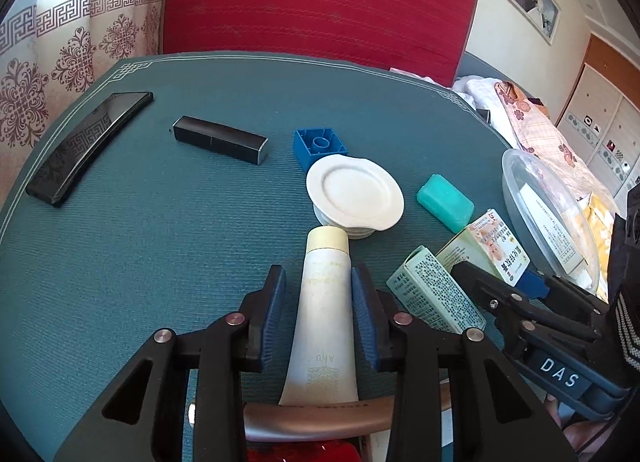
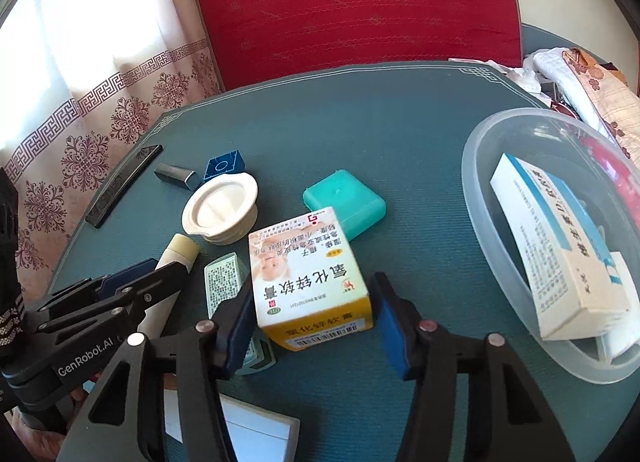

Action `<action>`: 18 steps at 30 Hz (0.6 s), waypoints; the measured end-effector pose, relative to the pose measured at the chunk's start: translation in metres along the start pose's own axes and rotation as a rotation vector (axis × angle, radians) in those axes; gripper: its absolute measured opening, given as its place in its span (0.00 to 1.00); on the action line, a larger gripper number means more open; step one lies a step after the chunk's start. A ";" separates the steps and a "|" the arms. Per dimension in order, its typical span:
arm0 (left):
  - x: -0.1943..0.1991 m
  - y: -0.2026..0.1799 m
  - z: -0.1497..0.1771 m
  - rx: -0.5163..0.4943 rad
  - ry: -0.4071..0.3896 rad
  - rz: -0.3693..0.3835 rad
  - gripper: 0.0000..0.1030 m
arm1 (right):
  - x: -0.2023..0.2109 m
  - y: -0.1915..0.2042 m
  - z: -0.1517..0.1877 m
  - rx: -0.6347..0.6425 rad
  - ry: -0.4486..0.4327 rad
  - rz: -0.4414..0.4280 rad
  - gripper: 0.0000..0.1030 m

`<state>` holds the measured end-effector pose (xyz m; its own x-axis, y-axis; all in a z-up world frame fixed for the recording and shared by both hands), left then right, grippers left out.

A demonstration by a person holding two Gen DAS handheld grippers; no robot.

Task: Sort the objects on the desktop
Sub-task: 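Grasp the yellow zinc oxide box with the right gripper while the left gripper lifts the tube, then carry the zinc oxide box and cream tube into the bowl and open both grippers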

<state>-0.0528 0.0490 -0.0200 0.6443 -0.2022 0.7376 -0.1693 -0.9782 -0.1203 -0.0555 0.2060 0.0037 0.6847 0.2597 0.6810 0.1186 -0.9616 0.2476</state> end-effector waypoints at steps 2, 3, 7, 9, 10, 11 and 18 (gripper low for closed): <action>-0.001 0.000 0.002 -0.009 0.003 -0.008 0.36 | 0.001 0.000 0.001 0.013 -0.001 0.008 0.53; -0.001 -0.001 0.002 -0.017 0.005 -0.014 0.36 | 0.001 0.000 0.001 0.017 0.000 0.010 0.53; -0.002 -0.005 0.004 -0.043 0.001 -0.038 0.36 | 0.005 -0.002 0.002 0.009 -0.002 0.011 0.52; 0.000 -0.004 0.005 -0.038 -0.001 -0.032 0.36 | 0.009 -0.002 0.002 0.005 -0.011 0.008 0.52; 0.000 -0.003 0.005 -0.029 -0.003 -0.024 0.33 | 0.011 -0.001 0.002 0.004 -0.016 0.005 0.52; 0.001 -0.001 0.005 -0.019 -0.003 -0.013 0.27 | 0.014 -0.001 0.001 0.003 -0.023 0.002 0.52; 0.008 0.004 0.003 0.021 -0.021 0.001 0.27 | 0.035 -0.002 0.000 -0.008 -0.063 -0.012 0.52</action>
<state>-0.0461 0.0436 -0.0168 0.6595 -0.2039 0.7235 -0.1545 -0.9787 -0.1350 -0.0317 0.2173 0.0275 0.7275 0.2646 0.6331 0.1211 -0.9577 0.2611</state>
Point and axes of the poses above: each gripper's, at about its wrist camera, not at the fingertips, and x roughly against the way its jaws point, y to its left, z to its underside, the point moved 5 cm from there along -x, roughly the way its jaws point, and after that the axes turned 5 degrees about -z, right-handed, at the moved point
